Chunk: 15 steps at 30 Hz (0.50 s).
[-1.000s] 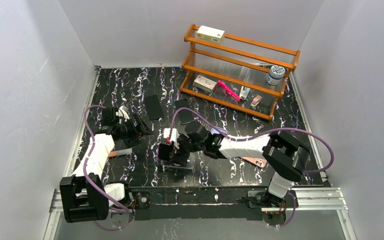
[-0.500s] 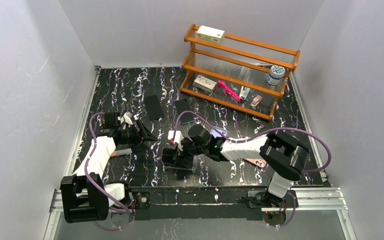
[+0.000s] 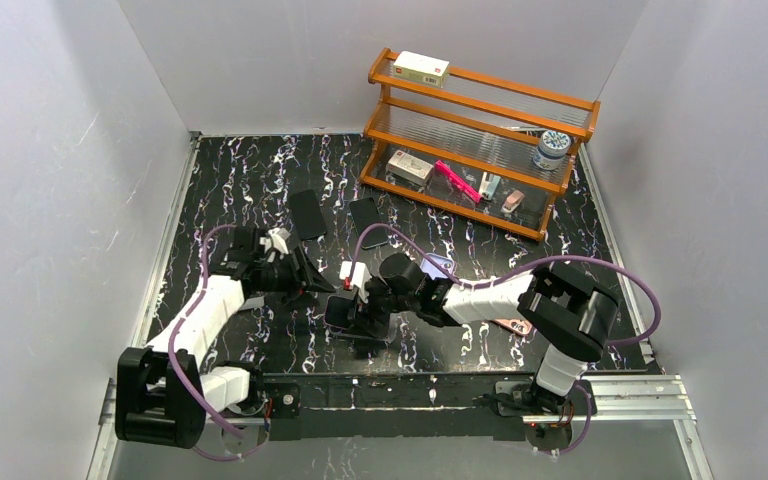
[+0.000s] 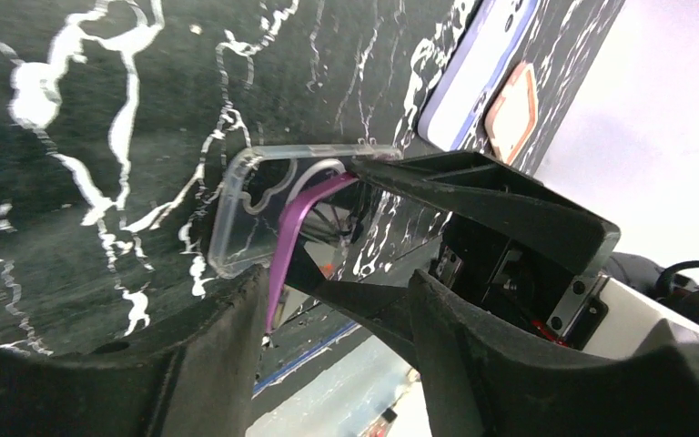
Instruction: Put the phone into the phone case
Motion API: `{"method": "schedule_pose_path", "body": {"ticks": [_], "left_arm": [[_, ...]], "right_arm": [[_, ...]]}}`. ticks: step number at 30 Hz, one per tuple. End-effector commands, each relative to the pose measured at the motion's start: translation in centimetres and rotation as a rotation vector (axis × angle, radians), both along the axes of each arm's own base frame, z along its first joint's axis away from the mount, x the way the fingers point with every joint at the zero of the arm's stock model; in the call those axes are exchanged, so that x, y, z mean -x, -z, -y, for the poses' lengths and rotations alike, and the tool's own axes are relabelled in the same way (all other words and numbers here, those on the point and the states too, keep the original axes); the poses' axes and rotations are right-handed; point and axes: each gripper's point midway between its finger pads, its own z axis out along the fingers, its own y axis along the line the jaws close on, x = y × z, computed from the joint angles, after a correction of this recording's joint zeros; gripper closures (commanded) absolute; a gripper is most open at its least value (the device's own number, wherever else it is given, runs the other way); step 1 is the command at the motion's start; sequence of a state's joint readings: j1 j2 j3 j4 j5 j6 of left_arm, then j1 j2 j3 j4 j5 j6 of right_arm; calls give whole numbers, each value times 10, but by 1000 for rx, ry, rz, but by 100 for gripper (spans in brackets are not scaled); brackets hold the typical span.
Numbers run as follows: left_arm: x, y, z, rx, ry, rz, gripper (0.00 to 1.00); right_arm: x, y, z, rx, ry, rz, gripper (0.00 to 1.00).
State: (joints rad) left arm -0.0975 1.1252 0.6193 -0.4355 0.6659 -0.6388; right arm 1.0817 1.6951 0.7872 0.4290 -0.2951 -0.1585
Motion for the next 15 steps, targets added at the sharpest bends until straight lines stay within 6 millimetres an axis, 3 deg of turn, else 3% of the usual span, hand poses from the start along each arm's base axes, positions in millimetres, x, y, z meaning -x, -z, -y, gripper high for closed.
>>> {"method": "schedule_pose_path", "body": {"ticks": [1,12,15], "left_arm": [[7,6,20,-11,45,-24,48],[19,33,7,-120,20,-39,51],[19,34,5,-135,15,-39,47]], "right_arm": [[-8,-10,-5,-53,22,32,47],[-8,-11,-3,-68,28,37,48],[-8,-10,-2,-68,31,37,48]]}}
